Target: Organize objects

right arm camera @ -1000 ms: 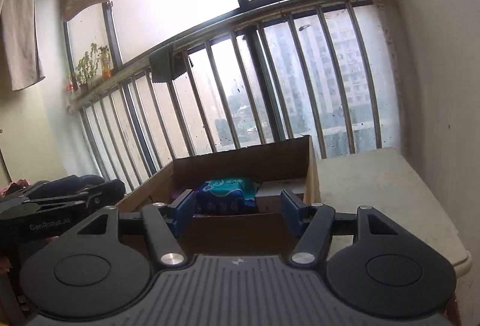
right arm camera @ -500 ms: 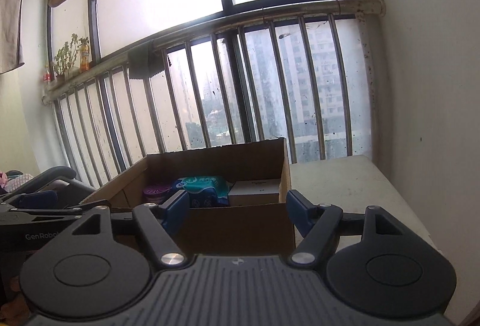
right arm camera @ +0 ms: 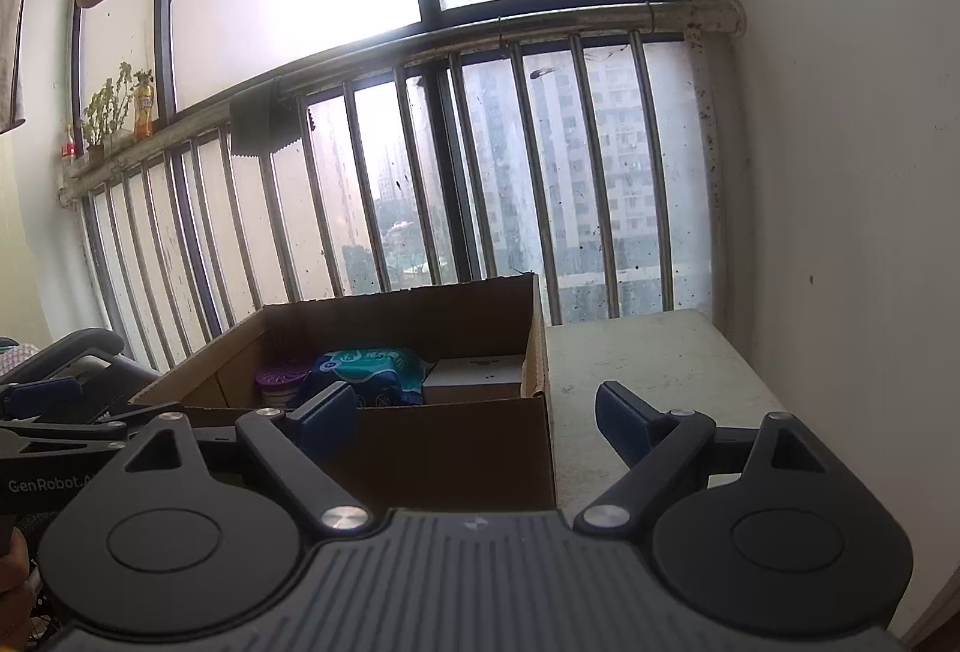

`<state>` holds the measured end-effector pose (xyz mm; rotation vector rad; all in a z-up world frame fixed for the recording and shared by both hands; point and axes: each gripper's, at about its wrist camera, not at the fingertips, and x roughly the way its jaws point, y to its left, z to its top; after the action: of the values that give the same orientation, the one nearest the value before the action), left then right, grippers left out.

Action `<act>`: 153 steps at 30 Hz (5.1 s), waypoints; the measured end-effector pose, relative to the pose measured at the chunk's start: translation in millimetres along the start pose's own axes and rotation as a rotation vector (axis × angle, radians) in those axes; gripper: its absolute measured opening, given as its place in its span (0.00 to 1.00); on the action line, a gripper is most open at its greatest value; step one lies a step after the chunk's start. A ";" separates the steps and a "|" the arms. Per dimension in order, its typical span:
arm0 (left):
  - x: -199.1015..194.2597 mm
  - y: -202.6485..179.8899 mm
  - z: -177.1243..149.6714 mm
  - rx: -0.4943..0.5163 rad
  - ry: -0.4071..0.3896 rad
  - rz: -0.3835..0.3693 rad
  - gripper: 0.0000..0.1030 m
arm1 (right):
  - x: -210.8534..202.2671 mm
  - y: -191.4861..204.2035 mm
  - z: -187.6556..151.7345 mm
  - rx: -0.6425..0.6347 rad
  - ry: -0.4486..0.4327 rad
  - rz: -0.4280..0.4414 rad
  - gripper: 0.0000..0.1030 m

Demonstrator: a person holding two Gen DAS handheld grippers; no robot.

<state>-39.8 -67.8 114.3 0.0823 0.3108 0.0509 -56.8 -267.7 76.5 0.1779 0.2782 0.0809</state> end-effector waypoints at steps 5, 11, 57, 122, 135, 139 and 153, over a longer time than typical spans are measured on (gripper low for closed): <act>6.7 0.4 -3.2 0.006 0.003 0.003 1.00 | 2.1 0.7 0.9 0.006 0.001 -0.008 0.97; 9.7 2.0 -4.9 0.006 0.004 0.001 1.00 | 7.0 6.4 -2.0 -0.015 0.007 -0.006 1.00; 18.1 -2.0 -14.6 0.018 -0.004 0.012 1.00 | 8.6 1.9 -9.9 -0.020 0.035 -0.024 1.00; 28.0 -3.4 -24.0 0.043 0.022 0.029 1.00 | 14.3 6.4 -13.7 -0.024 0.058 0.020 1.00; 29.8 -6.8 -25.6 0.051 0.022 0.026 1.00 | 14.7 9.2 -13.1 -0.041 0.057 0.003 1.00; 29.0 -7.9 -25.9 0.058 0.016 0.036 1.00 | 14.4 8.2 -12.8 -0.029 0.056 0.014 1.00; 29.9 -7.4 -27.3 0.052 0.026 0.026 1.00 | 15.9 11.2 -14.7 -0.035 0.060 0.017 1.00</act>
<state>-19.5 -71.3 78.7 0.1374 0.3366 0.0696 -46.3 -252.7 60.5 0.1430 0.3349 0.1080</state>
